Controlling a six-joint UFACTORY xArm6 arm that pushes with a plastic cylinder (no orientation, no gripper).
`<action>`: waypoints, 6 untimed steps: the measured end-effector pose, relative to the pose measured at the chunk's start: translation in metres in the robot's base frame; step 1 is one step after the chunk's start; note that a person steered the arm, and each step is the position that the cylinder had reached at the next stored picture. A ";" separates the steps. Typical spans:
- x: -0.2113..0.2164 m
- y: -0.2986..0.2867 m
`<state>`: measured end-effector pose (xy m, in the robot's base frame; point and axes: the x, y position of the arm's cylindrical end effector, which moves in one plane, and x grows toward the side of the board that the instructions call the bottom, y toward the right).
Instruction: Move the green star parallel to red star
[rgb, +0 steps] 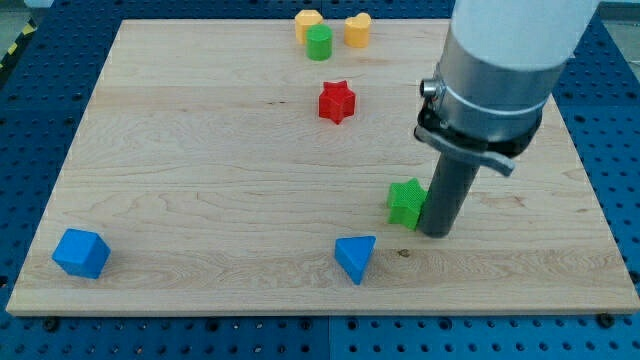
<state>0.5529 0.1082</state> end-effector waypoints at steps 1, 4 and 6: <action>0.012 -0.010; -0.026 -0.027; -0.071 0.004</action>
